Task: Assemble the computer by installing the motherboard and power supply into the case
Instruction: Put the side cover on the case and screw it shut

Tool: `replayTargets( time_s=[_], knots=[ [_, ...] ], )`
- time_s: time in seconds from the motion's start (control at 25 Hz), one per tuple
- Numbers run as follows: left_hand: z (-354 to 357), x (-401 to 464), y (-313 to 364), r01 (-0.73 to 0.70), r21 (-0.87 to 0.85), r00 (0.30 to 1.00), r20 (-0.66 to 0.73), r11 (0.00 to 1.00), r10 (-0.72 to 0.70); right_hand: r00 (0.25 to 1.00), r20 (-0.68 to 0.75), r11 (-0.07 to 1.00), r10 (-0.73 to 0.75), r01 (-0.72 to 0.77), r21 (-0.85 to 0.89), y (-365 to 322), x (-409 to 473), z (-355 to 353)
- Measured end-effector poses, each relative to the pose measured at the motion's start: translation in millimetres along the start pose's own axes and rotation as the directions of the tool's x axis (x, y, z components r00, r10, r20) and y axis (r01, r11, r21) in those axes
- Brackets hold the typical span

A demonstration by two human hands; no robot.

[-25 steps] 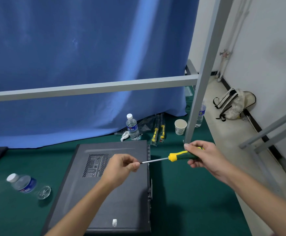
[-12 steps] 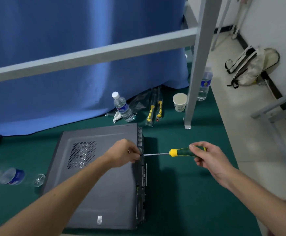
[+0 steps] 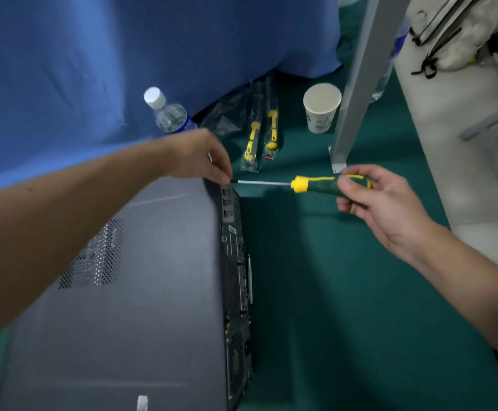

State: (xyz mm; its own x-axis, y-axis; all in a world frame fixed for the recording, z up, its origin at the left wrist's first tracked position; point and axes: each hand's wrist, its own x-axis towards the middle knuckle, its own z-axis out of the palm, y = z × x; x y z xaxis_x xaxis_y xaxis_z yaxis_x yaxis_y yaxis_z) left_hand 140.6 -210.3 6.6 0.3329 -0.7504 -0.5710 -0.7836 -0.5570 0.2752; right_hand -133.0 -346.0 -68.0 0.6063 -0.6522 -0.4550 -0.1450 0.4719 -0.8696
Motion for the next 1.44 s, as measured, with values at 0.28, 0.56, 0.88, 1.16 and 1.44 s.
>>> replayTargets(
  time_s=[0.28,0.56,0.88,1.16,1.44],
  knots=[
    [-10,37,-5,0.051,0.116,0.99,0.126,0.992,-0.065,0.997,-0.023,0.997,-0.073,0.073,0.001,13,31,9],
    [-7,43,-10,0.053,0.151,0.975,0.204,0.987,-0.083,0.995,-0.009,0.995,-0.097,0.096,-0.021,18,37,16],
    [1,43,-9,0.066,0.146,0.97,0.221,0.987,-0.098,0.997,-0.013,0.997,-0.074,0.073,-0.028,25,37,18],
    [1,45,-9,0.048,0.145,0.97,0.228,0.988,-0.081,0.999,-0.006,0.999,-0.054,0.054,-0.006,27,34,18],
    [20,28,-30,0.087,-0.165,0.996,0.046,0.983,-0.08,0.992,0.028,0.986,-0.121,0.123,-0.114,28,40,16]
  ],
)
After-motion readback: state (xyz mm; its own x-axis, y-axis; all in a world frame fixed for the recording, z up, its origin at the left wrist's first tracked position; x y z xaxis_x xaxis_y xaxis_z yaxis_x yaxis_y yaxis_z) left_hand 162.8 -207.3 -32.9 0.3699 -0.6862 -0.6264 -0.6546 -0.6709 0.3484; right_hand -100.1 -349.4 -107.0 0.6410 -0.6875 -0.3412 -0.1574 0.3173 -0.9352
